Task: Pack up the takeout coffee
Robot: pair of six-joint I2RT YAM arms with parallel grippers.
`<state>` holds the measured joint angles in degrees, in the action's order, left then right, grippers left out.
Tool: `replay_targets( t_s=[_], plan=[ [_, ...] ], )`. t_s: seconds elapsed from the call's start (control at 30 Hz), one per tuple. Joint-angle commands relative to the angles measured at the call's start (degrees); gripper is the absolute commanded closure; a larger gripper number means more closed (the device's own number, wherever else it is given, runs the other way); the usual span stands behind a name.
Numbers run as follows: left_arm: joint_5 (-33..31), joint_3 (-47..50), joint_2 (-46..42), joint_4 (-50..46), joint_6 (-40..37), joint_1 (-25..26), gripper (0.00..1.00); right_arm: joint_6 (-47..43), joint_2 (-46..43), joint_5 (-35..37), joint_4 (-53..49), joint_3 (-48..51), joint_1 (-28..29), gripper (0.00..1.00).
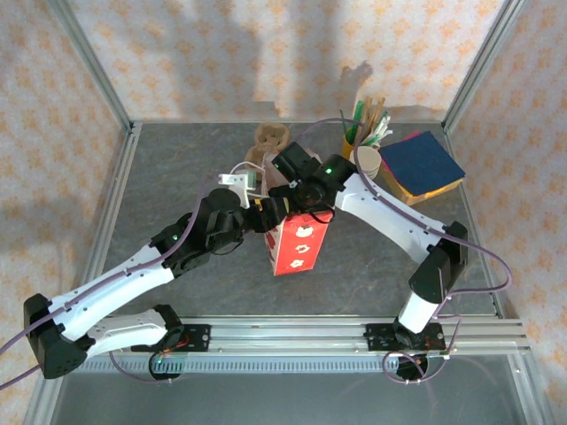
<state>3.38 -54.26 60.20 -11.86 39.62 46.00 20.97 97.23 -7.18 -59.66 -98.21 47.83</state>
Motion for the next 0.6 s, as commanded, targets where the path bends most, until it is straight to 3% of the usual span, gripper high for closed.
replay_targets(
  t_s=[0.0, 0.27, 0.57],
  plan=[
    [-2.36, 3.57, 0.51, -8.45, -0.15, -1.68, 0.4, 0.34, -3.58, -0.71, 2.32, -0.4, -0.2, 0.08],
    [-2.98, 6.24, -0.3, -8.29, -0.05, -1.72, 0.49, 0.95, -3.71, -1.14, 3.99, 1.65, -0.29, 0.08],
    [-2.94, 9.11, -2.06, -7.39, 0.07, -2.1, 0.5, 1.29, -3.89, -1.31, 4.79, 4.29, -1.61, 0.08]
  ],
)
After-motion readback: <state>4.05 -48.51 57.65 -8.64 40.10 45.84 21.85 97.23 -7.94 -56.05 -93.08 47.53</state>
